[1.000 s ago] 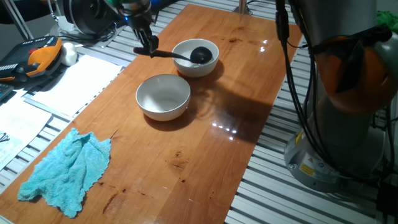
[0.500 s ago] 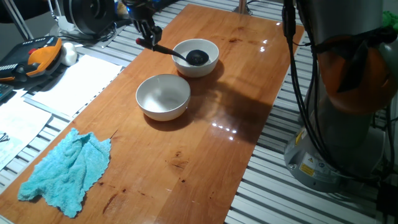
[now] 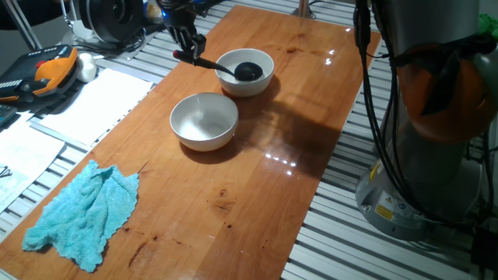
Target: Scoop water with a large spoon from one bowl to another
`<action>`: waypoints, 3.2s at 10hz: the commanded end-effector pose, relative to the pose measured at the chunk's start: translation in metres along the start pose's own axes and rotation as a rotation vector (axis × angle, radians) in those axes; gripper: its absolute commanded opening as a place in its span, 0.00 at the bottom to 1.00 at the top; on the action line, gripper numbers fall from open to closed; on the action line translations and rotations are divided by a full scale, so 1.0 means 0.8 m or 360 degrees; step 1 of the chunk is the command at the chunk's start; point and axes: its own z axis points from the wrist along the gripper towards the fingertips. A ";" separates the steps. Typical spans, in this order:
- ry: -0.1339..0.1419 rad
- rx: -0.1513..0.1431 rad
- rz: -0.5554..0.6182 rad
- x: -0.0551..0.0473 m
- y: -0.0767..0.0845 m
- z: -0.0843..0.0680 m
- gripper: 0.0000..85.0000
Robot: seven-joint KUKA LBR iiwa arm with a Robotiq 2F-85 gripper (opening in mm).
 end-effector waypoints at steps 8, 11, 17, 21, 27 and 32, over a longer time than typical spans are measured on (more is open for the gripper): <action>-0.0135 -0.0042 -0.0023 0.005 -0.003 -0.002 0.00; -0.0150 -0.0035 -0.0032 0.002 -0.007 -0.009 0.00; -0.0194 -0.0049 -0.0121 -0.003 -0.010 -0.013 0.00; -0.0219 -0.0051 -0.0128 -0.006 -0.014 -0.018 0.00; -0.0224 -0.0050 -0.0137 -0.003 -0.014 -0.013 0.00; -0.0237 -0.0066 -0.0148 -0.010 -0.019 -0.014 0.00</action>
